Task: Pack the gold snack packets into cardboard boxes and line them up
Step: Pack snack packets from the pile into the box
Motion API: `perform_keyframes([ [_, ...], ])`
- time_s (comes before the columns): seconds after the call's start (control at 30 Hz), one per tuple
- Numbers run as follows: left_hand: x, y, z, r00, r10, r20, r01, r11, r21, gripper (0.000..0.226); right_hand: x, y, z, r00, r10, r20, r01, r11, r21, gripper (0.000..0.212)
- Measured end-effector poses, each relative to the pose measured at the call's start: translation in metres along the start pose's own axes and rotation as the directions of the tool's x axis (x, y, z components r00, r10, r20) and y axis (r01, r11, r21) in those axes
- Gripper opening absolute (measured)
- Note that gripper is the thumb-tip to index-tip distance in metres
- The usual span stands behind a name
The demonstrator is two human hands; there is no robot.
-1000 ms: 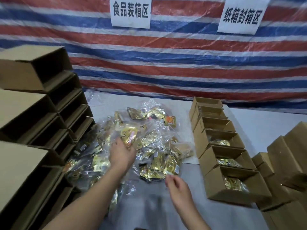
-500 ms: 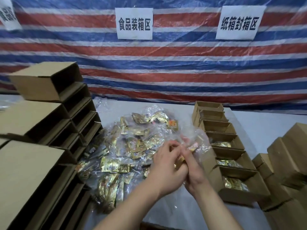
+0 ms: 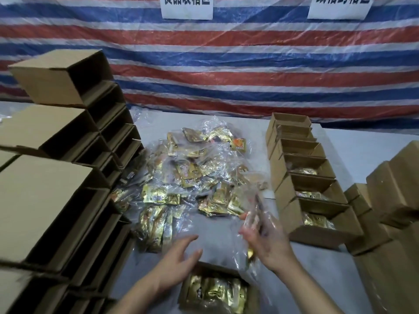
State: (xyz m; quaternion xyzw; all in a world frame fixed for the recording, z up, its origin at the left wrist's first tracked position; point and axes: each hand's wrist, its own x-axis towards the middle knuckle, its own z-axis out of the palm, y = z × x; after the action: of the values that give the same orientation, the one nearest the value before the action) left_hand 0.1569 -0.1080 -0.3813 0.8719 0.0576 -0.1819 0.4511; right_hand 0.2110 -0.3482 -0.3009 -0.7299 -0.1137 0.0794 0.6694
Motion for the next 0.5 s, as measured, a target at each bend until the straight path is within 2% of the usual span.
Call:
perform_keyframes([
  [0.07, -0.003, -0.023, 0.014, 0.998, -0.048, 0.027, 0.049, 0.997, -0.062, 0.035, -0.012, 0.01, 0.011, 0.974, 0.122, 0.189, -0.113, 0.992, -0.054, 0.048],
  [0.17, -0.002, -0.037, 0.031, 0.997, -0.069, 0.033, 0.073, 0.982, -0.172, 0.014, -0.025, 0.023, 0.023, 0.921, 0.179, 0.347, -0.041, 0.929, -0.369, 0.052],
  [0.27, -0.001, -0.04, 0.042, 0.996, -0.087, -0.02, 0.076, 0.945, -0.317, 0.02, -0.03, 0.037, 0.032, 0.828, 0.298, 0.474, 0.048, 0.805, -0.591, 0.05],
  [0.37, -0.004, -0.044, 0.045, 0.991, -0.115, -0.066, 0.084, 0.929, -0.36, 0.019, -0.035, 0.054, 0.041, 0.738, 0.415, 0.533, 0.126, 0.69, -0.713, 0.02],
  [0.4, -0.004, -0.046, 0.045, 0.991, -0.117, -0.071, 0.082, 0.925, -0.371, 0.02, -0.037, 0.06, 0.043, 0.713, 0.462, 0.528, 0.132, 0.65, -0.748, 0.02],
  [0.5, -0.004, -0.047, 0.049, 0.994, -0.086, -0.062, 0.055, 0.918, -0.392, 0.02, -0.036, 0.078, 0.054, 0.65, 0.581, 0.491, 0.173, 0.516, -0.839, 0.046],
])
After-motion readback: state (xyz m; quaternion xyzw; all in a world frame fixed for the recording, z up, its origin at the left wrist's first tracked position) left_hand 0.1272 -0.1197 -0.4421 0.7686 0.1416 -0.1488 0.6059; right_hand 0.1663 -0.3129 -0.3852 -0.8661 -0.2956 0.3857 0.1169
